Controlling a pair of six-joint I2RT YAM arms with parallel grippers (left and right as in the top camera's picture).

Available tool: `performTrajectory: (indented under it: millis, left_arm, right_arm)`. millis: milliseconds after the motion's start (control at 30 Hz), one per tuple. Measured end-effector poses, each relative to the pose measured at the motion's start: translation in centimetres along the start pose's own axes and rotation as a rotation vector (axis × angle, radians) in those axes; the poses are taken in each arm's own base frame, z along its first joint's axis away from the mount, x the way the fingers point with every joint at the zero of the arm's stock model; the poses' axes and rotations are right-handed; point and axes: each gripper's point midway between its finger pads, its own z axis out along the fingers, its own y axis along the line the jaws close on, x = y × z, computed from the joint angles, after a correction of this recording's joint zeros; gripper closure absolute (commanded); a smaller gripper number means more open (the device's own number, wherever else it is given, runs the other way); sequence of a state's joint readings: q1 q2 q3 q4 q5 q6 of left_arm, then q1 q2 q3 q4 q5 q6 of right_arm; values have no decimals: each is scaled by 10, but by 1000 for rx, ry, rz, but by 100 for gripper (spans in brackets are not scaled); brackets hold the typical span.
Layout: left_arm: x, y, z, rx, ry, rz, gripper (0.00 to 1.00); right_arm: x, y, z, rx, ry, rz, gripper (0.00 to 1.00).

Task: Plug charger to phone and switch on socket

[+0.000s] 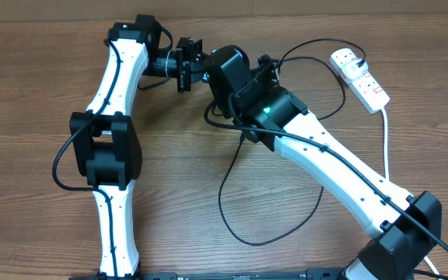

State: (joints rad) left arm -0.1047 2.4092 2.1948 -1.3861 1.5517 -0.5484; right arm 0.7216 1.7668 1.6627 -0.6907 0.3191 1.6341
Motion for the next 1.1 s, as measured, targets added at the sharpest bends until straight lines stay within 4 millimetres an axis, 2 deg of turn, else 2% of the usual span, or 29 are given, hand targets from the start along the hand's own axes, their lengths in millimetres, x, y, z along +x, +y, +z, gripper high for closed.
performTrajectory:
  millis: [67, 100, 267, 300, 333, 433, 467, 533, 600, 667, 833, 933, 1033, 1100]
  left_arm:
    - [0, 0, 0, -3, -2, 0, 96]
    - [0, 1, 0, -3, -2, 0, 96]
    - [-6, 9, 0, -55, -34, 4, 96]
    - [-8, 11, 0, -64, -40, 9, 96]
    - [-10, 13, -1, -82, -52, 24, 96]
    - [-18, 18, -4, -128, -87, 82, 96]
    - [-25, 26, -6, -183, -117, 129, 96]
    - [-30, 37, -7, -246, -137, 180, 96]
    - [-31, 44, -9, -290, -144, 220, 96]
    - [-32, 49, -10, -320, -142, 275, 96]
    - [-34, 58, -21, -460, -190, 376, 96]
    - [-23, 47, -34, -583, -261, 468, 96]
    - [6, 12, -49, -678, -366, 611, 96]
    - [32, -12, -58, -719, -438, 704, 96]
  right_arm:
    - [1, 0, 0, -1, 6, -61, 32]
    - [1, 0, 0, -1, 7, -106, 30]
    - [1, -1, -2, 6, 9, -317, 32]
    - [1, -3, -4, 11, 12, -357, 29]
    - [0, -5, -7, 18, 18, -419, 23]
    - [-4, -6, -25, 26, 31, -565, 16]
    - [-6, 0, -38, -3, 34, -622, 16]
    - [-11, 0, -59, -2, 43, -688, 13]
    - [-20, -9, -78, 27, 52, -737, 4]
    - [-33, -17, -90, 64, 54, -757, 0]
    - [-77, -46, -85, 207, 64, -684, 0]
    - [-100, -63, -84, 286, 71, -632, 0]
    - [-113, -79, -88, 353, 83, -605, 0]
    - [-114, -81, -89, 359, 89, -597, 0]
